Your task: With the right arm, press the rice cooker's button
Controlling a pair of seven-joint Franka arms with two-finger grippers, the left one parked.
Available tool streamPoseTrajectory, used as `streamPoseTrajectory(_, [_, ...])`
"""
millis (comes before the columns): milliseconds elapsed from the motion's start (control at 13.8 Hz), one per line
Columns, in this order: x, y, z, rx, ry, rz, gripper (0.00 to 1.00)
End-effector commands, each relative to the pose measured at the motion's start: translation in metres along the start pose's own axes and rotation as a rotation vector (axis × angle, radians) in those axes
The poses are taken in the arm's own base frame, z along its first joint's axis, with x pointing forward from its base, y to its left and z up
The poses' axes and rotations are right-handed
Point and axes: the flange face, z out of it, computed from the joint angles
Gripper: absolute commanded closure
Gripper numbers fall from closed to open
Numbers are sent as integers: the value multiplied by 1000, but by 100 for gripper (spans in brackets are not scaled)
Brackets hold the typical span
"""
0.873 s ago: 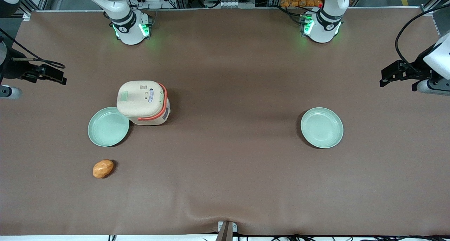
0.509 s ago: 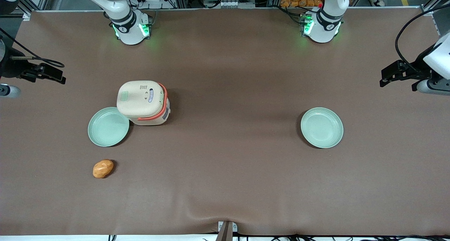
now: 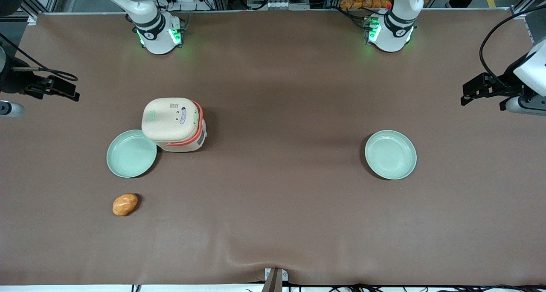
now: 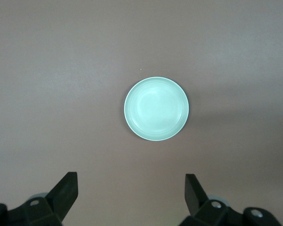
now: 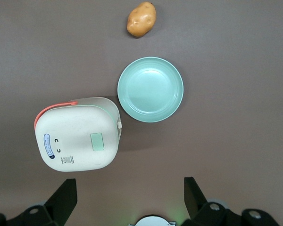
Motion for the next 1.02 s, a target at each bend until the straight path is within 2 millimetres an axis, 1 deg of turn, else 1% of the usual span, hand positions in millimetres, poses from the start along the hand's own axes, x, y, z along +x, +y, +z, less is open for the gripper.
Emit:
streamPoseTrajectory(0, [-5,-1,-6,10,4,-16,0])
streamPoseTrajectory(291, [-4,-12,-2,11,-7,-33,0])
streamPoseTrajectory(582, [-7,-40,5,8,-36,-84,0])
streamPoseTrajectory(655, [-6,-48,10,4,-45,-98,0])
streamPoseTrajectory(727, [-4,-51,15,2,-54,-100,0])
streamPoseTrajectory(800, [-5,-59,25,-3,-76,-103,0])
streamPoseTrajectory(873, [-5,-61,35,-7,-99,-104,0])
streamPoseTrajectory(945, [-5,-64,47,-11,-124,-109,11])
